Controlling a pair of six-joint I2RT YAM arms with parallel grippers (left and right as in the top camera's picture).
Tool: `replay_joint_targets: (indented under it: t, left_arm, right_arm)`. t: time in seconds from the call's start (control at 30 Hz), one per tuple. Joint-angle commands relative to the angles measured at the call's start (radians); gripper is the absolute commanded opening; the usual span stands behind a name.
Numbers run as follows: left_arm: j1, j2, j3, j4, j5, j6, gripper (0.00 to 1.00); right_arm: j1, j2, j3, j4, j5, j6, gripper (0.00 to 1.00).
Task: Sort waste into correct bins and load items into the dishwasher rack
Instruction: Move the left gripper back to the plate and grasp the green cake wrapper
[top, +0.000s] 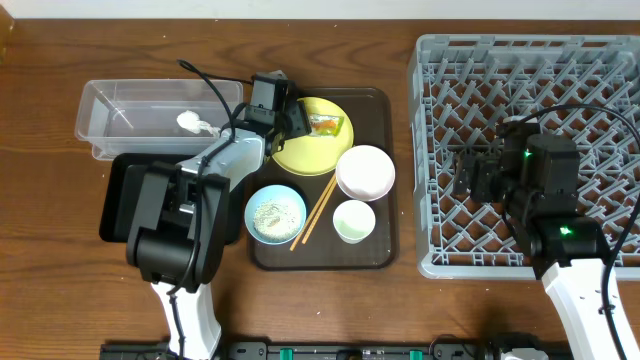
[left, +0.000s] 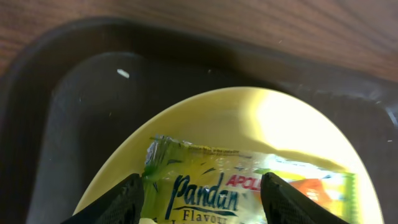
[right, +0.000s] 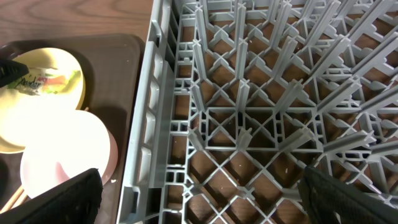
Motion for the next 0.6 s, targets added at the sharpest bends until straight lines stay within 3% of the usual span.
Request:
replay_joint_targets:
  t: [0.0, 0.57]
  left_arm:
    - [0.002, 0.016, 0.01, 0.008, -0.019, 0.01, 0.63]
    - [-0.005, 0.023, 0.009, -0.023, -0.027, 0.008, 0.63]
  right_arm:
    - [0.01, 0.002, 0.023, -0.003, -0.008, 0.004, 0.99]
    - [0.01, 0.002, 0.023, -0.009, -0.008, 0.004, 0.99]
